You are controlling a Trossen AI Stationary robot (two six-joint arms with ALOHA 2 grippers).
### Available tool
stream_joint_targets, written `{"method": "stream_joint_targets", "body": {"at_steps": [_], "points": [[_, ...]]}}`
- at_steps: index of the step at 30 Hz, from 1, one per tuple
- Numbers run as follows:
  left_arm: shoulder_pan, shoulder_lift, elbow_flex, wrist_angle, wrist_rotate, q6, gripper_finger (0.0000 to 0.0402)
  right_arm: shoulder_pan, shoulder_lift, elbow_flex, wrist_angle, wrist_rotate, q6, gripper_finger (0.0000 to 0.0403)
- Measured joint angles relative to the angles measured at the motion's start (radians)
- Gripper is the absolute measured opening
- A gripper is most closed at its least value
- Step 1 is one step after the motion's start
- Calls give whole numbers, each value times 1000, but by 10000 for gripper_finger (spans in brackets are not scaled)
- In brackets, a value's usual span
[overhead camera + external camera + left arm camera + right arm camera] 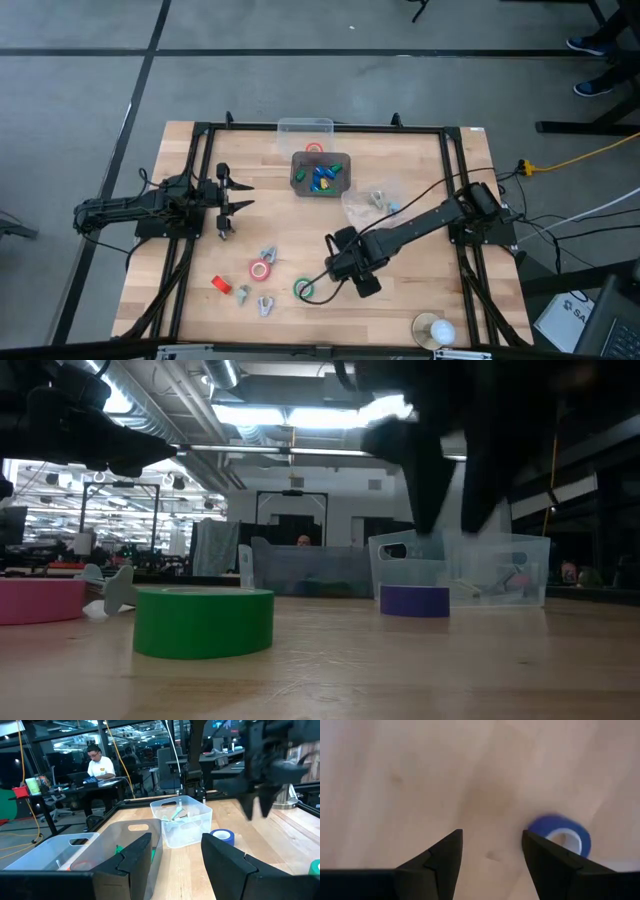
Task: Pick and place Stapler, Stapler remover, tape
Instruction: Put the blue tape into the top transparent bin
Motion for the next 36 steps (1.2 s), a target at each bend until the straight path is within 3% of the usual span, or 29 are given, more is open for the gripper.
{"method": "stream_joint_targets", "body": {"at_steps": [6, 22, 36], "points": [[0, 0, 0, 0, 0, 0, 169, -26, 0, -85, 26, 200, 81, 208], [0, 0, 0, 0, 0, 0, 169, -71, 0, -219, 168, 148, 76, 202], [0, 0, 0, 0, 0, 0, 169, -71, -1, -227, 173, 138, 19, 50]]}}
